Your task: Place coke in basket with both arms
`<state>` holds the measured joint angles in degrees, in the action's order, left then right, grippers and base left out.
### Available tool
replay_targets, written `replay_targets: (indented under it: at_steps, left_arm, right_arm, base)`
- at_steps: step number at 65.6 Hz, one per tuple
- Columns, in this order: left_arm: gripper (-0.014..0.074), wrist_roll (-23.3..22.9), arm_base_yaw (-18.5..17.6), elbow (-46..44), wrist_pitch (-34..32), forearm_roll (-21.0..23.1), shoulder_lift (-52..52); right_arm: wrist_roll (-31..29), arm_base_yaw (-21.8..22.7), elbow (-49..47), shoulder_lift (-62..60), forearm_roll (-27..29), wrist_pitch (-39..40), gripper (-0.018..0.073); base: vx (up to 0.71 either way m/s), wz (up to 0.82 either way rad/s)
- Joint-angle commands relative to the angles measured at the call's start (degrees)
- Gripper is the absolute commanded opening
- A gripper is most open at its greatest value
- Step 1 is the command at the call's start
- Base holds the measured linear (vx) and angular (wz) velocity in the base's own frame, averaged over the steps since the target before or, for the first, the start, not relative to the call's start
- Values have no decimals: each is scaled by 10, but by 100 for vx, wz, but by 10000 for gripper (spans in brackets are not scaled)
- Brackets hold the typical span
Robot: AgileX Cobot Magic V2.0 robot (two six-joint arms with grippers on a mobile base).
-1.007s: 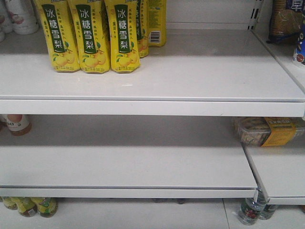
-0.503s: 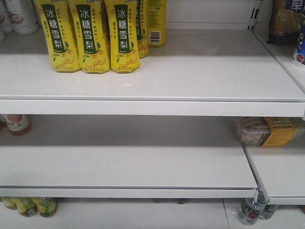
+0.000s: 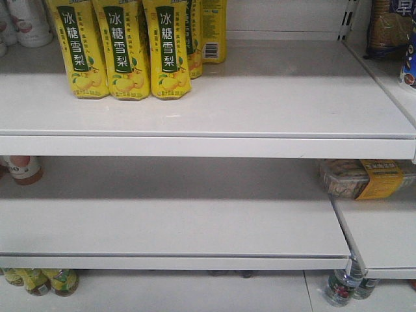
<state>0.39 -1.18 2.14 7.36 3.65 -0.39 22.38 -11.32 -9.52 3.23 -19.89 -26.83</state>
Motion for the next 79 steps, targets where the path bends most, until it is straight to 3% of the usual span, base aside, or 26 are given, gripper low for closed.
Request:
replay_targets:
  at_steps: [1,8,15,22,31,49,63,79]
  left_arm:
    - [-6,18,-1,-3,-67,-21,-11]
    - [-6,18,-1,-3,-67,-21,-11]
    - [-6,18,-1,-3,-67,-21,-11]
    - [-6,18,-1,-3,-67,-21,-11]
    - [-6,18,-1,-3,-67,-21,-11]
    - [-6,18,-1,-3,-67,-21,-11]
    - [-6,18,-1,-3,-67,-21,-11]
    - [-6,18,-1,-3,-67,-21,-11]
  right_arm:
    - [-74,50,-15,12,52,36,-9]
    - [-185,106,-13,12,140,38,-9]
    - [-302,158,12,11,241,97,-9]
    - [-352,175,57,-7,300,167,-9]
    - [-335,175,106,-46,291,224,-9]
    - [-219,170,118,-49,146,235,-9]
    - [-203,121,118,-49,134,235,-9]
    - [-201,119,118,-49,149,235,-9]
  base:
    - [0,0]
    - [0,0]
    - [0,0]
    - [0,0]
    - [0,0]
    - [0,0]
    - [0,0]
    - [0,0]
